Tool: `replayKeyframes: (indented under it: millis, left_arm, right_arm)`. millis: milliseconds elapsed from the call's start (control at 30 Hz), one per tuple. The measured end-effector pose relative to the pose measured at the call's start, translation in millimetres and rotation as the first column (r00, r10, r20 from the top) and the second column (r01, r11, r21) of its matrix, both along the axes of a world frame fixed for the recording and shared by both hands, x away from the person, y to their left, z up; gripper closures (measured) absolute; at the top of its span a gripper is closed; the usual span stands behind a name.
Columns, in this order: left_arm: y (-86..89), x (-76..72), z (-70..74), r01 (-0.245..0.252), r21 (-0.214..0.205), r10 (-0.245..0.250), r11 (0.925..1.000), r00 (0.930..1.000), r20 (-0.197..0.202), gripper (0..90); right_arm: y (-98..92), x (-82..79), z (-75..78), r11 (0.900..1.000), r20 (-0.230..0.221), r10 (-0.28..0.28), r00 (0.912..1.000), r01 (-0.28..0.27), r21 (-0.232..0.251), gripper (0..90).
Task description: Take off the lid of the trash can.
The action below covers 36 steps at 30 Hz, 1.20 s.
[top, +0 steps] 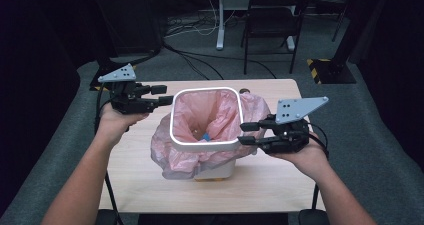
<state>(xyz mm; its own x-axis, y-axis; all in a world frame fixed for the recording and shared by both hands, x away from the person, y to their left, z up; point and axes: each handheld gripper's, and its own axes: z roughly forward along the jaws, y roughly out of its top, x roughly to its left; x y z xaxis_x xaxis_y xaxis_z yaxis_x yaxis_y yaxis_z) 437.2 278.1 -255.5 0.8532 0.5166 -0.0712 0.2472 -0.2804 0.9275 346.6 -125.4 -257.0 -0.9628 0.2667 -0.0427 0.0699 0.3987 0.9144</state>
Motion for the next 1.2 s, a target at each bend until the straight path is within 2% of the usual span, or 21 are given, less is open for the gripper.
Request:
replayKeyframes:
  millis: [100,200,367,467,733,1033,1200]
  left_arm:
    - [-6.7,4.0,-1.2,0.015,0.002,-0.015,0.9999,0.9999,0.0,48.6]
    - [-14.6,7.6,-2.0,0.029,0.024,-0.029,0.9993,0.9996,-0.001,49.5]
    - [-23.7,14.0,-4.9,0.054,0.046,-0.054,0.9975,0.9985,-0.003,55.7]
    - [-26.7,16.1,-6.5,0.065,0.046,-0.065,0.9969,0.9979,0.0,58.9]
    - [-31.3,21.1,-6.5,0.051,0.061,-0.052,0.9969,0.9984,0.024,66.8]
    - [-38.4,29.2,-6.9,0.042,0.082,-0.044,0.9958,0.9988,0.023,66.1]
    - [-41.4,34.2,-9.7,0.047,0.071,-0.048,0.9964,0.9988,0.012,66.2]
  right_arm:
    - [3.8,-3.4,-0.1,0.9997,0.015,0.023,0.9996,-0.023,-0.008,61.5]
    - [8.2,-5.1,-0.4,0.9991,0.021,0.04,0.999,-0.039,-0.019,61.8]
    - [14.9,-5.8,-1.0,0.9973,0.026,0.069,0.9973,-0.068,-0.028,67.8]
    - [18.4,-5.4,-1.2,0.9961,0.02,0.085,0.9962,-0.084,-0.028,70.3]
    - [27.9,-4.6,-0.8,0.9927,0.013,0.113,0.9935,-0.113,-0.043,70.6]
    - [37.6,-2.8,-2.7,0.9902,0.009,0.12,0.9927,-0.119,-0.073,68.0]
    - [43.2,-0.7,-4.8,0.9886,0.007,0.122,0.9925,-0.121,-0.089,67.7]
